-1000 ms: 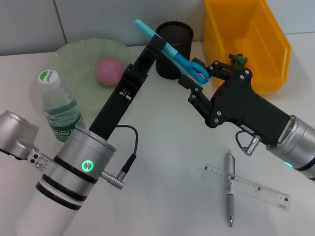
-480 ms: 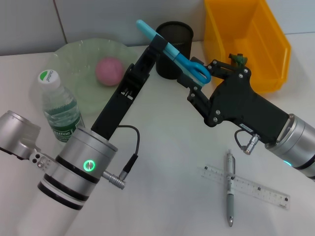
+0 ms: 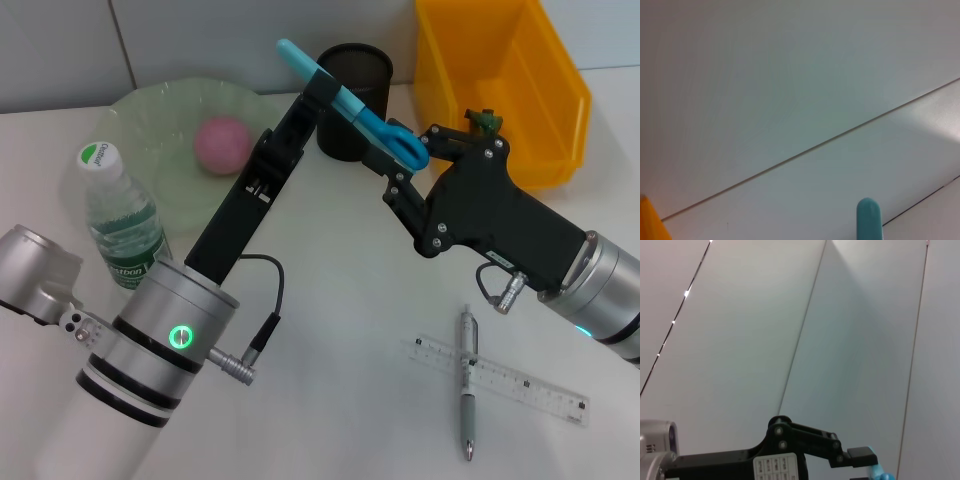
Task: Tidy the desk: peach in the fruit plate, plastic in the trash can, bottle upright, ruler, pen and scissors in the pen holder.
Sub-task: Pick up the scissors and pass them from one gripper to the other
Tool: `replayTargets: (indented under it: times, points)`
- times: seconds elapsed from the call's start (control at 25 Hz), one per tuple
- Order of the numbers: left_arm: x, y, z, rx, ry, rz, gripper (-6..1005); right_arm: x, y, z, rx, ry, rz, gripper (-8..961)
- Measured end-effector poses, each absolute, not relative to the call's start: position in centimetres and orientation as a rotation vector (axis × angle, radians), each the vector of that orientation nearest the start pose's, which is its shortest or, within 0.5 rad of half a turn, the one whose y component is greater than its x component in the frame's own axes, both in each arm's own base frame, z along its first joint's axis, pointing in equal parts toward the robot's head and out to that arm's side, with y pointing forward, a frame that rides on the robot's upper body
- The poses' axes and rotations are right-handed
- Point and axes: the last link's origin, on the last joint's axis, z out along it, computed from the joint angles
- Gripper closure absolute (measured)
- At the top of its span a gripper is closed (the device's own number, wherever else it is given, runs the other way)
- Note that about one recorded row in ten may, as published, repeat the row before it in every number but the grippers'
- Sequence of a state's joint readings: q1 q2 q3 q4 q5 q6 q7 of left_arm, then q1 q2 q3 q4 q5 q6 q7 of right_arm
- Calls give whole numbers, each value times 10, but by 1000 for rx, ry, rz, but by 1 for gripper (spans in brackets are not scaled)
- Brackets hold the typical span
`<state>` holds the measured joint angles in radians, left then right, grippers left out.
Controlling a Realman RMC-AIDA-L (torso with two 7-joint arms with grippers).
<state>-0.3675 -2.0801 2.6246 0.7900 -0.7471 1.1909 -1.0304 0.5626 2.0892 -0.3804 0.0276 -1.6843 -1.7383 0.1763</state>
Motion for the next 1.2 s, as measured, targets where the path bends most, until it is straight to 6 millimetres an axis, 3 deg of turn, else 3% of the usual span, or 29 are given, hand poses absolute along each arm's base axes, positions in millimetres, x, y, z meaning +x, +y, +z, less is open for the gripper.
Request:
replayTargets:
  times: [0.28, 0.76, 1.2]
  points:
    - [-148, 277, -96, -1758, -1473, -1891, 744, 227, 290, -39, -2074, -149, 1190, 748]
    - [-148, 277, -94, -1752, -1464, -1909, 742, 227, 291, -38, -2063, -149, 1193, 858]
    - [-145, 277, -91, -1766, -1434, -1932, 740, 227, 291, -37, -2057, -152, 1195, 861]
